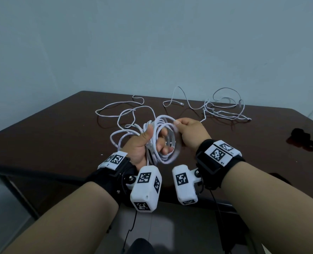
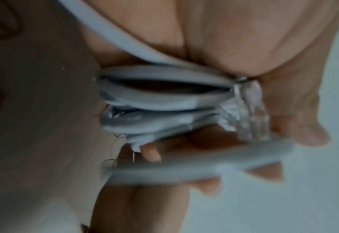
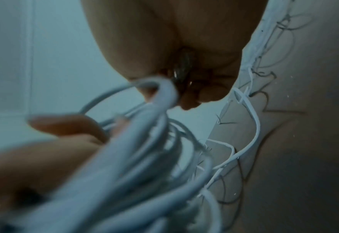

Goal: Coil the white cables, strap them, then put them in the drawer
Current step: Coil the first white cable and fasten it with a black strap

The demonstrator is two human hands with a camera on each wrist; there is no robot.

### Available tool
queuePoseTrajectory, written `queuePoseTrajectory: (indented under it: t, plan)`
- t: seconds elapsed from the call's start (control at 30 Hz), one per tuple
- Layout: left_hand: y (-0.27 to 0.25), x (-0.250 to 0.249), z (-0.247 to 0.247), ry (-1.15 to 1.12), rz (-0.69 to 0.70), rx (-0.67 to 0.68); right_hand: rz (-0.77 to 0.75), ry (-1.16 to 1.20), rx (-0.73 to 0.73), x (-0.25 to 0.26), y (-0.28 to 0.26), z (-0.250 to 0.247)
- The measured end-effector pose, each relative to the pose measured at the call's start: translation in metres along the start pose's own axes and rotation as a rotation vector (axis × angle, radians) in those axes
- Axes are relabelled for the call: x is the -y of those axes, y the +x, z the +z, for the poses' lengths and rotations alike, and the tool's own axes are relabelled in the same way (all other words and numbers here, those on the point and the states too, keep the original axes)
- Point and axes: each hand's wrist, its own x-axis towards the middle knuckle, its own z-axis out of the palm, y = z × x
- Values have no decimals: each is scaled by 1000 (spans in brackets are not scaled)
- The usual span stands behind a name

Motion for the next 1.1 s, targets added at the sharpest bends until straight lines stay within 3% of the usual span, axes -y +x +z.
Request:
queuePoseTrajectory:
  t: [0.1,0.2,0.3,0.4,0.53,0.63,0.73,0.93,1.1]
  plan:
    - [-1,-2,4,11,-19,56,-45,-205,53,-4,1,-2]
    - [0,-3,7,41,-35,19,-100,-265,27,-4,-2,-4]
    - [4,-2,12,32,-14,-28,-156,-42,45,-2,-9,-7]
    - [6,-1,9,22,-12,10,-141,302,317,-5,-11,-10]
    - [7,-1,10,43,-95,193,-118,194,431,-7,-5,-14]
    - [7,-1,19,34,-137,308,-119,295,509,-1,-13,-16]
    - [10,-6,29,24,-177,402,-43,496,596,7,-20,-20]
    - [19,-11,45,40,-230,536,253,575,771,19,-36,-33]
    - [22,-15,53,49,-238,559,276,643,765,18,-44,-37]
